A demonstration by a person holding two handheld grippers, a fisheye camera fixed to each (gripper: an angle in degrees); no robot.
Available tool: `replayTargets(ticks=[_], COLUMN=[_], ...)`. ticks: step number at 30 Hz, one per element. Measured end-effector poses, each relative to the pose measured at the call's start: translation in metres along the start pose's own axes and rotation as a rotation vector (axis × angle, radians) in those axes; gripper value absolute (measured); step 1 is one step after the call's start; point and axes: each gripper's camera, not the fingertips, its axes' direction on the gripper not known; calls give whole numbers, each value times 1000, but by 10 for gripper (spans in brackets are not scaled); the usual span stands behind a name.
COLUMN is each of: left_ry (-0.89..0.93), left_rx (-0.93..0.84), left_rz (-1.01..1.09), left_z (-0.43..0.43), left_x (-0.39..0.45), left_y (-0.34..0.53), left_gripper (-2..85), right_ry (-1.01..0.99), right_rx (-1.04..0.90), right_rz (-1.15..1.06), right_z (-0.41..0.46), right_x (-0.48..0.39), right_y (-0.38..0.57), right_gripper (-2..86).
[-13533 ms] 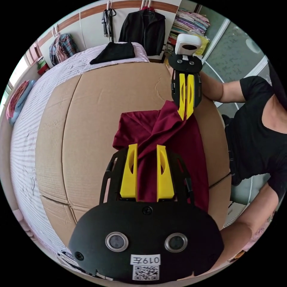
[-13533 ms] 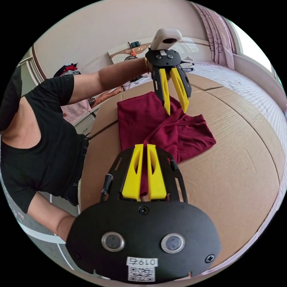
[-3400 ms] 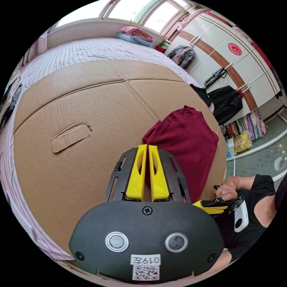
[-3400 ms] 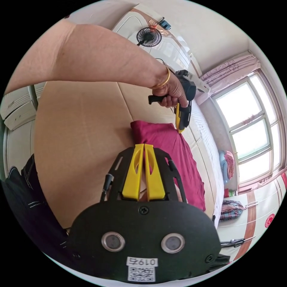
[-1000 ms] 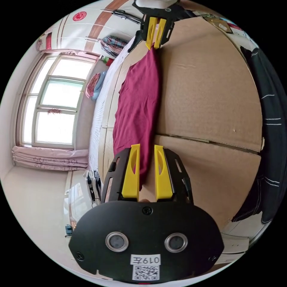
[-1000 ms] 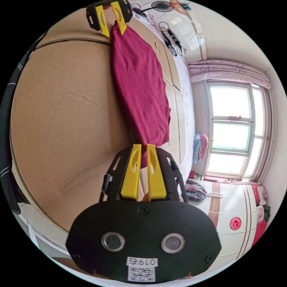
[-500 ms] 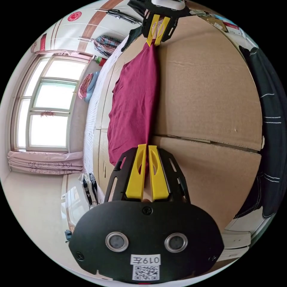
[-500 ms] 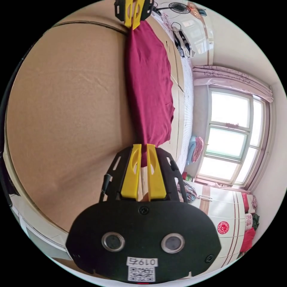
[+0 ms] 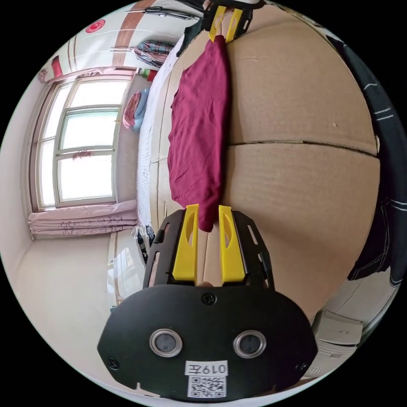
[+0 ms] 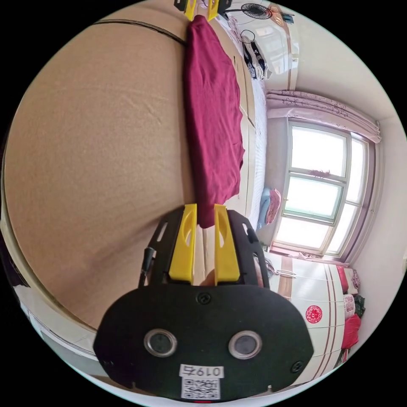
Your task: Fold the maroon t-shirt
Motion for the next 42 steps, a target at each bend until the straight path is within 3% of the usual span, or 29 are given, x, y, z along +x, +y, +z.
replayTargets(ticks=[11,42], left_ry=[-49,185], left_rx=[-20,12], left_rz=[115,53], left_z=[14,-21], left_x=[-14,-201], left_y=[2,36], left_gripper=[19,8], right_ry=[6,-140], right_rx=[-36,-13], right_rz=[-48,76], right_z=[11,4], right_x=[10,57], right_y=[-3,28], right_gripper=[-5,-8])
